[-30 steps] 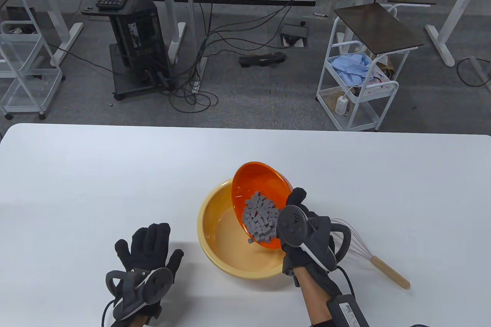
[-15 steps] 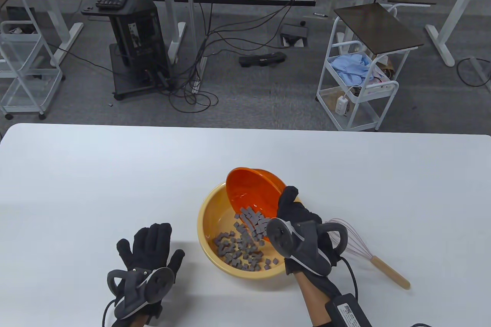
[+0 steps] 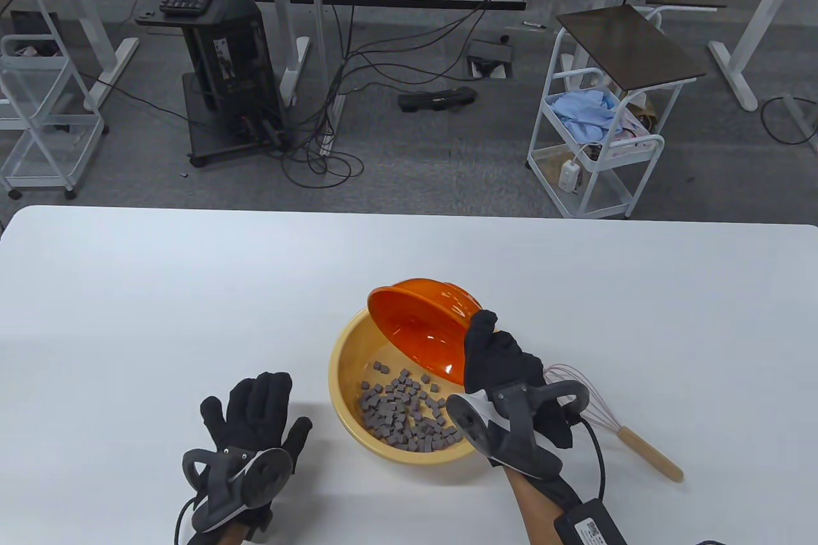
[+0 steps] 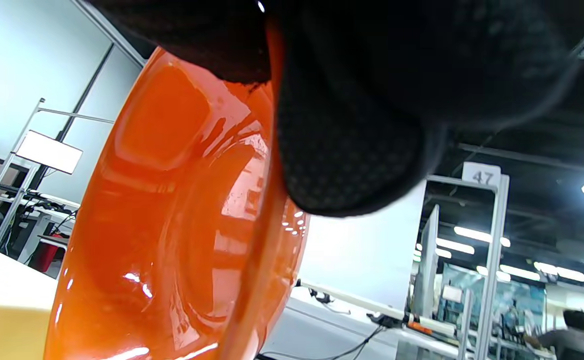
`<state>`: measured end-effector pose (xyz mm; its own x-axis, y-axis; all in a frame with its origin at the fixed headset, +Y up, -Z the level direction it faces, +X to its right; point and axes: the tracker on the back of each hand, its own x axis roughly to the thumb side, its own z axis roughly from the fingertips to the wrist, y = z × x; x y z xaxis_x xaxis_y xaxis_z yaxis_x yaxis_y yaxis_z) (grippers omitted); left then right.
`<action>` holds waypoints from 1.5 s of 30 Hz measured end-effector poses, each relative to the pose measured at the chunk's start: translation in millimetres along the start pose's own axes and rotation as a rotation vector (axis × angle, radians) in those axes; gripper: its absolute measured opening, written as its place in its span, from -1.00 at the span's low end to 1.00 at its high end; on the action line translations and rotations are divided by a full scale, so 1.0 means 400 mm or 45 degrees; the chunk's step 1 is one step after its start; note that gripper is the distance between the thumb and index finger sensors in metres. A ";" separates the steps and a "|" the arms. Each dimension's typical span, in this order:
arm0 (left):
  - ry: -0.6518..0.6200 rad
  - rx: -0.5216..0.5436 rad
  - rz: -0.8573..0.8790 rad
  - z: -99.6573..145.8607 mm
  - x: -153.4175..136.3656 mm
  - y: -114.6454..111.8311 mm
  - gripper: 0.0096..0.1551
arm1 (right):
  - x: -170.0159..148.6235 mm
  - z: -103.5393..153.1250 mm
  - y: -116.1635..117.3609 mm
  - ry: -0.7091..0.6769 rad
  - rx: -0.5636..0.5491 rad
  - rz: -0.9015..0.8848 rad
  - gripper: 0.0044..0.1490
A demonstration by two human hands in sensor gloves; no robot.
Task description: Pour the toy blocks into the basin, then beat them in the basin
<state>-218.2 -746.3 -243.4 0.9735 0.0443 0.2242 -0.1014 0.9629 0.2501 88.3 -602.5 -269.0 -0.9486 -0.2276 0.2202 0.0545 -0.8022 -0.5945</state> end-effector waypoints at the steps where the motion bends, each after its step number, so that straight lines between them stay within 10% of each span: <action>1: -0.002 -0.003 -0.002 0.000 0.000 0.000 -0.17 | 0.002 0.003 -0.006 -0.033 -0.031 0.028 -0.39; 9: -0.014 -0.013 0.003 -0.001 0.003 -0.004 -0.18 | 0.001 0.002 -0.044 -0.022 -0.091 0.019 -0.40; 20: -0.020 0.000 -0.035 -0.005 0.003 -0.002 -0.18 | -0.237 -0.015 0.004 0.775 0.157 -0.789 -0.40; 30: -0.029 -0.004 -0.123 -0.008 0.005 -0.001 -0.17 | -0.459 0.021 0.165 1.416 0.195 -1.139 -0.36; 45: -0.086 -0.005 -0.200 -0.008 0.036 0.011 -0.15 | -0.571 0.012 0.420 1.826 0.352 -1.166 -0.29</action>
<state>-204.0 -740.6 -242.0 0.9613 -0.1246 0.2459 0.0517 0.9577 0.2830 315.8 -687.9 -415.4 -0.1911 0.8337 -0.5180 -0.7181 -0.4786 -0.5053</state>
